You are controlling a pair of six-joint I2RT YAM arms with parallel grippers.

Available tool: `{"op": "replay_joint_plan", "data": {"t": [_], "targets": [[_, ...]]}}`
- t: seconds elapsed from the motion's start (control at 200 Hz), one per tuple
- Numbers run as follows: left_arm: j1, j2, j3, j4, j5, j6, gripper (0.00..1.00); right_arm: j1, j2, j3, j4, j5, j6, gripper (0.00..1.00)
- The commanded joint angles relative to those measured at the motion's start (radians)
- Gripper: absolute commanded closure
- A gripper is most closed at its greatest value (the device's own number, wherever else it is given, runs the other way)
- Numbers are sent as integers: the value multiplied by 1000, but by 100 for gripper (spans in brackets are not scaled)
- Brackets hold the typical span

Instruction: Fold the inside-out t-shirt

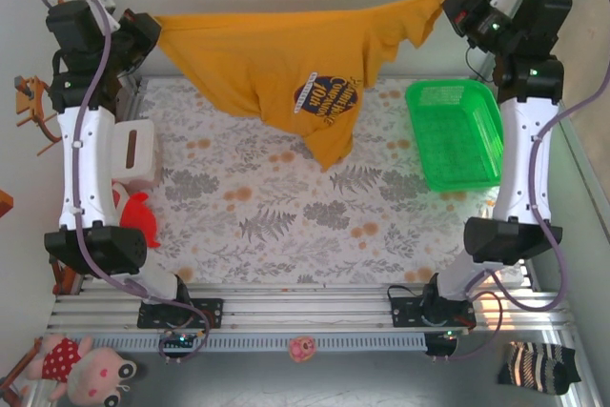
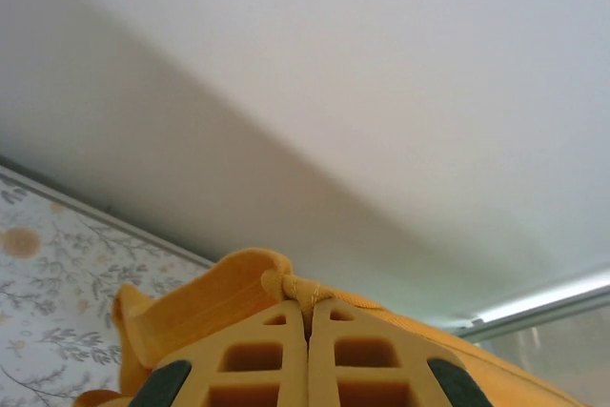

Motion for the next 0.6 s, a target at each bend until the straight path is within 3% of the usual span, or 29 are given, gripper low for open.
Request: {"op": "replay_joint_plan", "data": {"t": [0.0, 0.225, 0.391, 0.466, 0.596], "targets": [[31, -6, -28, 29, 66, -77, 100, -33, -47, -25, 65, -6, 43, 100], [38, -107, -14, 157, 65, -163, 100, -77, -146, -25, 239, -40, 115, 100], [38, -182, 21, 251, -3, -186, 100, -145, -218, -21, 384, 24, 176, 100], [39, -195, 5, 246, -40, -174, 100, -149, -215, -24, 363, 48, 177, 100], [44, -156, -38, 150, -24, -161, 100, -149, -170, -107, 396, -28, 240, 100]]}}
